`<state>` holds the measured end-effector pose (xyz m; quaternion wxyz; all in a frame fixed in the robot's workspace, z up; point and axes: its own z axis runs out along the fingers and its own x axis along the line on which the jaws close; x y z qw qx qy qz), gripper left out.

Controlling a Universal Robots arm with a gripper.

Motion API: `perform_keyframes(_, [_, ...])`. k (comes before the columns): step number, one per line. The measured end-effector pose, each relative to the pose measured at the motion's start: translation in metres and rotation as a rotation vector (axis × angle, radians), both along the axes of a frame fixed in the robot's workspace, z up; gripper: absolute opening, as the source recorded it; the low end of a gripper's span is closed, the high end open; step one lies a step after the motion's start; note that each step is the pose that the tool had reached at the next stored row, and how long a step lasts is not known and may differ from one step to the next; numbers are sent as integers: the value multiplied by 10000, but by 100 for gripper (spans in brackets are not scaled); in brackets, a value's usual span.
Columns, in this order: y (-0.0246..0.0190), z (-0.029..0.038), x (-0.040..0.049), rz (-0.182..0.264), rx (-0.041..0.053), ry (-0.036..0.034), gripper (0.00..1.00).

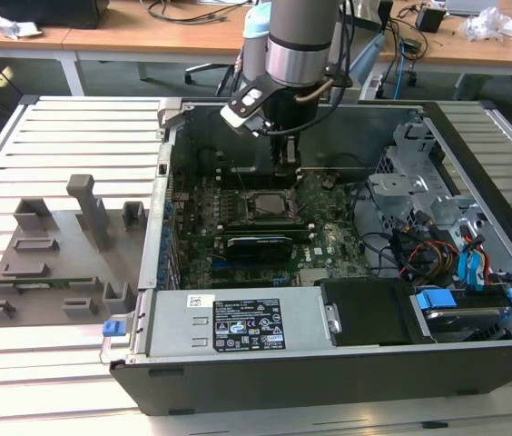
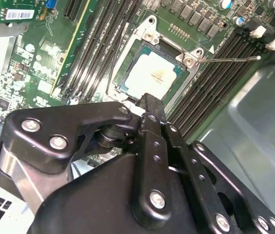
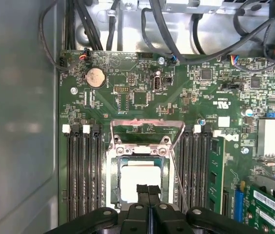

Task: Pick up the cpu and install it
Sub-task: 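Place the cpu into insertion slot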

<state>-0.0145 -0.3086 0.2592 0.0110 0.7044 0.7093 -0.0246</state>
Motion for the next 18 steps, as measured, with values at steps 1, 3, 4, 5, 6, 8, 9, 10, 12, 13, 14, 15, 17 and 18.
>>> perform_keyframes(1, [0,20,0,0,-6,1,11])
perform_keyframes(3, [0,106,0,0,-30,1,11])
perform_keyframes(4, [0,149,0,0,-41,1,11])
perform_keyframes(5, [0,176,0,0,-45,1,11])
perform_keyframes(6, [0,198,0,0,-48,0,11])
perform_keyframes(8, [0,240,0,0,-57,1,11])
perform_keyframes(9, [0,267,0,0,-66,1,11])
perform_keyframes(10, [0,282,0,0,-72,1,11])
perform_keyframes(12, [0,318,0,0,-90,1,11])
perform_keyframes(13, [0,337,0,1,-98,1,11])
perform_keyframes(14, [0,356,0,0,-107,1,11])
perform_keyframes(15, [0,369,0,0,-113,0,11])
perform_keyframes(17, [0,396,0,0,-130,1,11])
perform_keyframes(18, [0,418,0,0,-142,1,11])
